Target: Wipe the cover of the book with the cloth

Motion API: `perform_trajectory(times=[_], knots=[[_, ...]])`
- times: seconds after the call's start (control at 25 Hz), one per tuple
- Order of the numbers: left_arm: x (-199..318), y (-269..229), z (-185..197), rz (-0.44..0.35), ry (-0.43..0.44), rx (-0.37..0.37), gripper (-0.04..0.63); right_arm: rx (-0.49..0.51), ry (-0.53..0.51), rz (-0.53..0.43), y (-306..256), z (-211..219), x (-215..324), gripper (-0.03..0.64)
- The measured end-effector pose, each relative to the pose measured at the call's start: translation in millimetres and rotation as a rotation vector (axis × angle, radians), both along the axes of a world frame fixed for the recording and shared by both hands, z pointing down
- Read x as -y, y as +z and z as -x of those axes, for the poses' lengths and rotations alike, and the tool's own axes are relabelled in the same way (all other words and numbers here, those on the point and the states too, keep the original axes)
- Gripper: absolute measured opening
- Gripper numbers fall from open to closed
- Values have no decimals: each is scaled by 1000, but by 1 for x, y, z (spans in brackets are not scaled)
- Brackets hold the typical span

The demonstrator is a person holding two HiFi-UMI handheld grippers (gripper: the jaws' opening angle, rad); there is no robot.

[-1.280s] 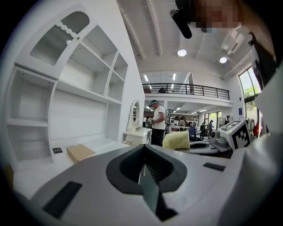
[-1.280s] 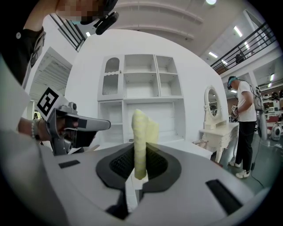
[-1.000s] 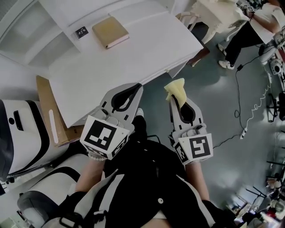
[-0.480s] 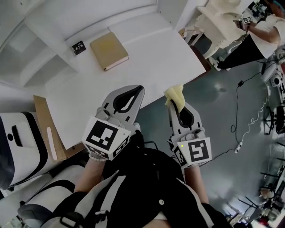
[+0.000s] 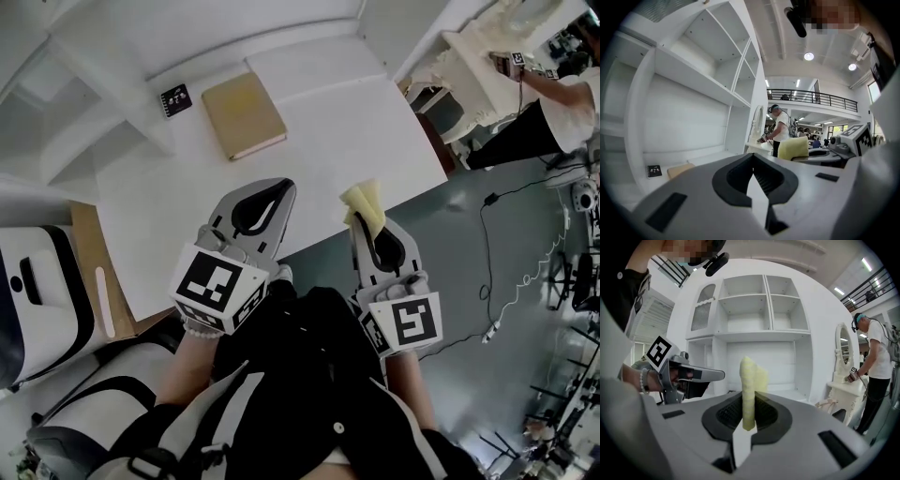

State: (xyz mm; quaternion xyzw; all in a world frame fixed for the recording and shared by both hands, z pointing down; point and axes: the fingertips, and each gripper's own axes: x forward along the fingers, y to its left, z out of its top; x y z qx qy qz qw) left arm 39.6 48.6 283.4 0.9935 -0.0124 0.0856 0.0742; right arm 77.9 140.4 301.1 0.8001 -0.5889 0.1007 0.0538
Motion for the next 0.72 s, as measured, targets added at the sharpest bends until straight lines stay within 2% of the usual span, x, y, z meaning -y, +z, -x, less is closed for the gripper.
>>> perform_trajectory(times=[0.32, 0.6, 0.72], knots=[[27, 12, 8, 20, -93, 30, 2, 16, -76, 23, 6, 1, 27, 35], [62, 28, 7, 54, -227, 63, 2, 31, -171, 36, 16, -13, 57, 35], [79, 39, 4, 83, -291, 76, 2, -4, -234, 48, 19, -19, 71, 35]])
